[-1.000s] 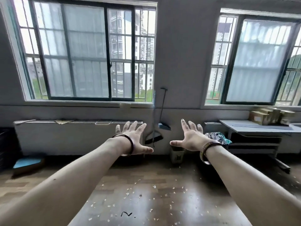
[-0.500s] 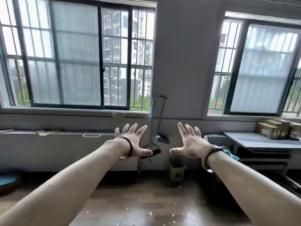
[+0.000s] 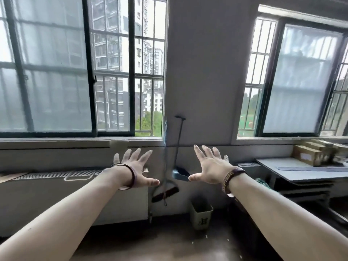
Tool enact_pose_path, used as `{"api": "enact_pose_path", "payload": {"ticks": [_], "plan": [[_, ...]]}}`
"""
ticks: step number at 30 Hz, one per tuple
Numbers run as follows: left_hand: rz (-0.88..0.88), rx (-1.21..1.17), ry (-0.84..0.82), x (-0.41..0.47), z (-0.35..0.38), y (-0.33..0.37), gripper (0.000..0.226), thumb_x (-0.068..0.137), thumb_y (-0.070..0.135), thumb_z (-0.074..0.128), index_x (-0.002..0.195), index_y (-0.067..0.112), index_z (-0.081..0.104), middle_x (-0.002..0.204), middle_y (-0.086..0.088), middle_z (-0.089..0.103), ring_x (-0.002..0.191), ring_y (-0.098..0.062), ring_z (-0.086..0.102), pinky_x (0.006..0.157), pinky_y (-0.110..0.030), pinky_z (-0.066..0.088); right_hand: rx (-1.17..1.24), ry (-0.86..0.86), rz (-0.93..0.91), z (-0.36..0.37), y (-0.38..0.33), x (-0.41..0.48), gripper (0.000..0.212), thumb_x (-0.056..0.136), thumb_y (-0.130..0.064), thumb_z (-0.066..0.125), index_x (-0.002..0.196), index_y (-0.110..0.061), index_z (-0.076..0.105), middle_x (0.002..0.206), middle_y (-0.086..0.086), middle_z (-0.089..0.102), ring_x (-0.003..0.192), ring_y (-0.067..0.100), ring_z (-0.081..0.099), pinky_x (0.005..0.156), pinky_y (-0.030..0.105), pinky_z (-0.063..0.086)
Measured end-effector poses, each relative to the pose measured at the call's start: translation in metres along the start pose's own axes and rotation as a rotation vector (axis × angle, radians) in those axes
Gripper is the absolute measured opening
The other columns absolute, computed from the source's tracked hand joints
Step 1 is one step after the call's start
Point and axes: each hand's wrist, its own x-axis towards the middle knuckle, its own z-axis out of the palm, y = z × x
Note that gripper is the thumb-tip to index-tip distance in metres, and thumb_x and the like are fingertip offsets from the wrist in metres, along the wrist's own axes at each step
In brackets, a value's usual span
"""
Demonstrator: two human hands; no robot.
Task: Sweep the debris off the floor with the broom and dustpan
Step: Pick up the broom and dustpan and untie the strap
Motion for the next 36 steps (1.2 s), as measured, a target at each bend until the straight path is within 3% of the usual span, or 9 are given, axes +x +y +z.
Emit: {"api": "enact_pose_path", "payload": {"ticks": [8,17,24,36], "plan": [[0.022,-0.011,0.041,0.121,0.007,0.000,0.101,0.070,0.079,0.047,0.143,0.049,-0.016,0.158,0.008,-0.017,0.145,-0.020,-0.018,0.116,-0.051,-0.011,0.040,0.016,0.077,0.009,0.031,0.118,0.106,0.077,-0.065,0.059,0.150,-0.032,-0.011,0.159,-0.003,-0.006,0.146,0.032,-0.007,0.113,0.061,0.011],[-0.034,0.048,0.067,0.282,0.007,0.012,0.102,0.069,0.080,0.047,0.144,0.046,-0.014,0.158,0.007,-0.014,0.145,-0.023,-0.018,0.115,-0.055,-0.009,0.125,-0.010,-0.009,0.037,0.069,0.298,0.102,0.081,-0.065,0.055,0.149,-0.033,-0.013,0.159,-0.005,-0.012,0.146,0.028,-0.011,0.116,0.057,0.011],[-0.086,0.033,0.051,0.406,0.006,0.031,0.098,0.073,0.077,0.048,0.145,0.045,-0.010,0.158,0.007,-0.014,0.145,-0.025,-0.017,0.113,-0.056,-0.009,0.211,-0.044,-0.021,0.035,0.113,0.438,0.099,0.084,-0.059,0.057,0.151,-0.027,-0.009,0.159,0.002,-0.007,0.145,0.033,-0.002,0.117,0.043,0.013],[-0.141,0.034,0.024,0.589,0.018,0.019,0.099,0.072,0.077,0.049,0.145,0.045,-0.009,0.159,0.005,-0.011,0.146,-0.024,-0.015,0.114,-0.056,-0.008,0.179,-0.131,0.045,0.102,0.159,0.599,0.097,0.085,-0.060,0.055,0.150,-0.030,-0.010,0.159,-0.002,-0.009,0.146,0.031,-0.004,0.116,0.048,0.020]]}}
